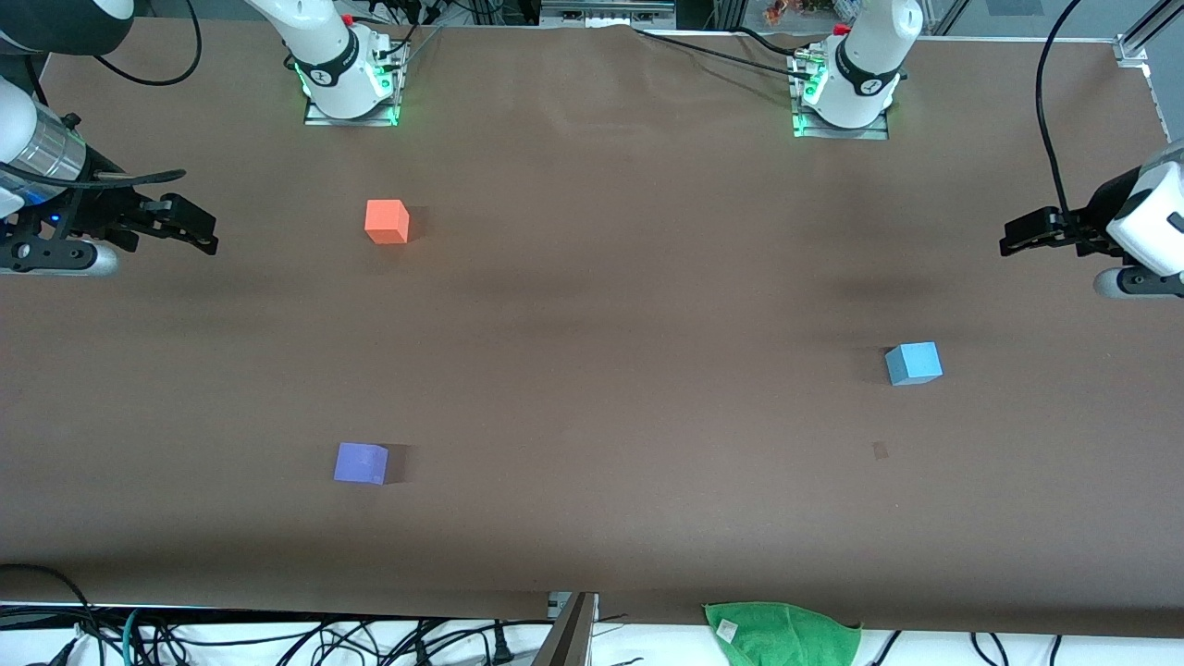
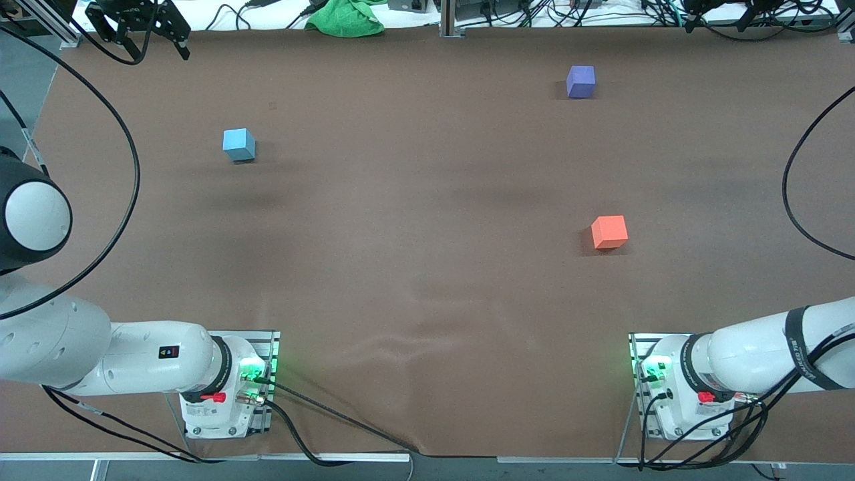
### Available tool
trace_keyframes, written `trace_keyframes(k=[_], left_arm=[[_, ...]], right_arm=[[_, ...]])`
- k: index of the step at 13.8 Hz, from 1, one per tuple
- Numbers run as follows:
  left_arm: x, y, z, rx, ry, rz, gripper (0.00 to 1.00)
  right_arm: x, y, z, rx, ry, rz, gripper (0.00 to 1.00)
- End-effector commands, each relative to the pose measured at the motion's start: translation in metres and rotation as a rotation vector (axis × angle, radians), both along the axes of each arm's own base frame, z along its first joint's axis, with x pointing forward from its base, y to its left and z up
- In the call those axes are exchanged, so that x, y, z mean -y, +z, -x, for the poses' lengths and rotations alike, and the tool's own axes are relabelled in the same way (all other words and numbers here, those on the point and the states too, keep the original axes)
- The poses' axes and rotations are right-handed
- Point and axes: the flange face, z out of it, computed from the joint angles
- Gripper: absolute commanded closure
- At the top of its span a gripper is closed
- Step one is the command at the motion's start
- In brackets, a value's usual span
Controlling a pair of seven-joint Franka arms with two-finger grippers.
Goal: Place blue block between orange and purple blocks
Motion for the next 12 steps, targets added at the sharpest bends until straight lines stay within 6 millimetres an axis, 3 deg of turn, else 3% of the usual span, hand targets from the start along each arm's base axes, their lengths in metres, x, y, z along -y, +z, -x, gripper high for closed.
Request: trace_keyframes(k=[1, 3, 9, 12], left_arm=[[-0.003, -0.006, -0.006, -0.027, 0.003, -0.012, 0.0], [-0.004, -0.009, -0.008, -0.029, 0.004, -0.012, 0.0], [-0.021, -0.068, -0.033, -0.052, 0.026, -0.011, 0.0], [-0.024, -0.123, -0.048, -0.037, 0.03, -0.009, 0.0]], right_arm=[[0.001, 0.002, 0.0, -0.005, 0.004, -0.01, 0.0], [0.002, 0.002, 0.0, -0.005, 0.004, -0.01, 0.0], [0.002, 0.003, 0.0, -0.005, 0.004, -0.01, 0.0], [0.002, 0.002, 0.0, -0.006, 0.004, -0.01, 0.0]])
